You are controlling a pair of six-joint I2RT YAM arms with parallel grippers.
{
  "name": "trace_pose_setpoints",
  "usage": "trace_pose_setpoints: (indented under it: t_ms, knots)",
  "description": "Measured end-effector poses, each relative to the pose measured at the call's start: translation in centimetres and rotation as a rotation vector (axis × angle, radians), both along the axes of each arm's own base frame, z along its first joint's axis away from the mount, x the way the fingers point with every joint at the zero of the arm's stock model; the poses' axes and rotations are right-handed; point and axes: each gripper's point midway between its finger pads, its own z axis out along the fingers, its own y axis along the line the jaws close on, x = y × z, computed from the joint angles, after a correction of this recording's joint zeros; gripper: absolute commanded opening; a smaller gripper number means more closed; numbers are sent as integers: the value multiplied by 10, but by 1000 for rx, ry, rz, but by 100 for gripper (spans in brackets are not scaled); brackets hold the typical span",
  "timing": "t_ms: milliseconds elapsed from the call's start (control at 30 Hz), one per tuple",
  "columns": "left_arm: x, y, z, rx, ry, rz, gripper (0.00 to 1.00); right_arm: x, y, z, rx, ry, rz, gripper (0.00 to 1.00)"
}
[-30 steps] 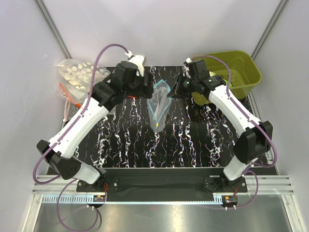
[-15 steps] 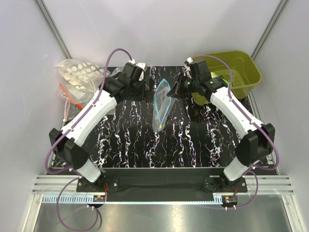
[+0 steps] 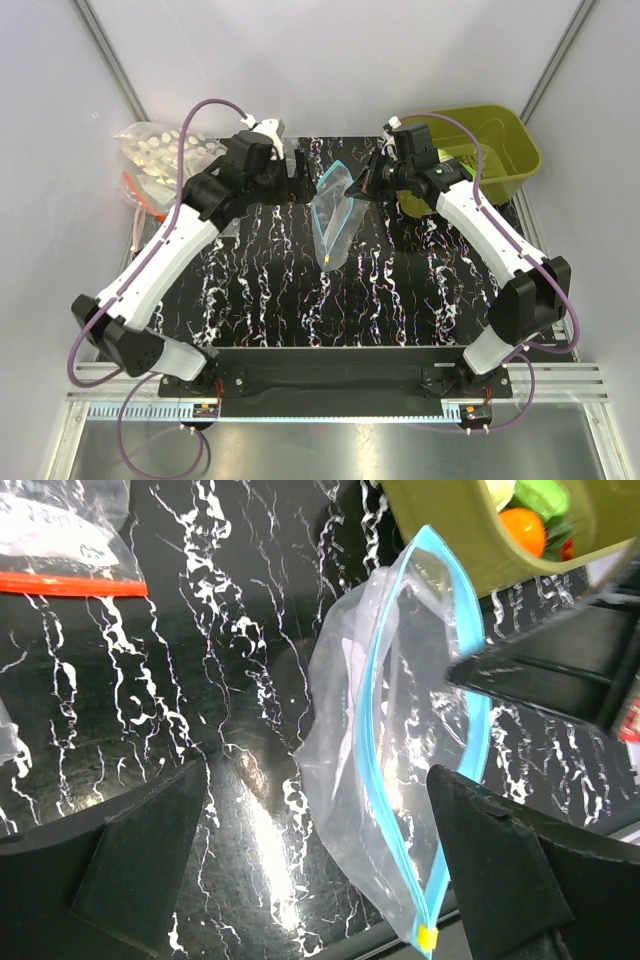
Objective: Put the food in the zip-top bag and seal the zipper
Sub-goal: Open the zipper of the food storage bag.
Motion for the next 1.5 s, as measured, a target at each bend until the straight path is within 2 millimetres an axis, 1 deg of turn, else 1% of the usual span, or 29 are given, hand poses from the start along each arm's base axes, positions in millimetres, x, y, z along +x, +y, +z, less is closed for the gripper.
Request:
trace_pose_setpoints:
  t_ms: [133, 167, 200, 267, 300, 367, 400, 433, 500, 567, 633, 700, 767, 800, 867, 933, 1000, 1100, 1167, 1200, 1233, 1300, 1367, 1500]
  knots:
    - [13, -11, -21, 27, 52, -12, 92, 1, 1, 2, 8, -4, -4, 0]
    - [18, -16, -29, 39, 74, -17, 82, 2, 1, 2, 10, -4, -5, 0]
    - [20, -18, -32, 42, 83, -18, 75, 2, 1, 3, 13, -6, -6, 0]
    - [31, -25, -39, 64, 107, -23, 58, 4, 2, 4, 19, -13, -7, 0]
    - [37, -29, -42, 71, 116, -24, 47, 4, 3, 5, 21, -17, -7, 0]
    - [45, -33, -49, 89, 130, -29, 30, 6, 4, 4, 23, -17, -7, 0]
    - [46, -34, -54, 101, 138, -33, 9, 6, 4, 3, 24, -13, -4, 0]
    - [46, -33, -58, 115, 148, -37, 1, 6, 6, 2, 26, -9, 0, 0]
    - [45, -30, -62, 139, 154, -41, 0, 8, 8, 1, 29, -4, 7, 0]
    - [46, -23, -59, 175, 145, -27, 0, 10, 10, -2, 33, 1, 9, 0]
    - [49, -11, -50, 228, 114, 6, 0, 11, 11, -3, 35, 4, 10, 0]
    - [56, 5, -35, 292, 65, 58, 0, 12, 11, -5, 33, 7, 8, 2]
    - [62, 22, -20, 362, 12, 111, 0, 15, 11, -6, 22, 15, 1, 10]
    - [64, 29, -14, 396, -9, 132, 0, 17, 12, -6, 20, 17, 2, 10]
    - [65, 38, -9, 462, -41, 155, 0, 22, 15, -7, 17, 16, 5, 11]
    - [62, 41, -9, 526, -58, 160, 0, 27, 20, -13, 5, 18, 11, 11]
    - [58, 40, -12, 564, -62, 156, 0, 29, 20, -26, -17, 36, 11, 11]
    - [51, 29, -22, 598, -51, 123, 0, 34, 18, -48, -61, 57, 5, 16]
    - [48, 21, -31, 617, -37, 103, 0, 35, 14, -62, -93, 71, 0, 30]
    - [48, 17, -36, 629, -29, 94, 0, 35, 12, -68, -107, 75, -4, 36]
    - [48, 14, -40, 643, -23, 87, 0, 36, 11, -71, -118, 74, -4, 43]
    - [50, 7, -48, 662, -15, 76, 0, 37, 10, -74, -130, 70, -1, 49]
    - [53, 3, -56, 680, -7, 73, 0, 38, 10, -74, -135, 58, 6, 51]
    - [61, 3, -67, 712, 5, 86, 0, 39, 12, -73, -128, 45, 19, 52]
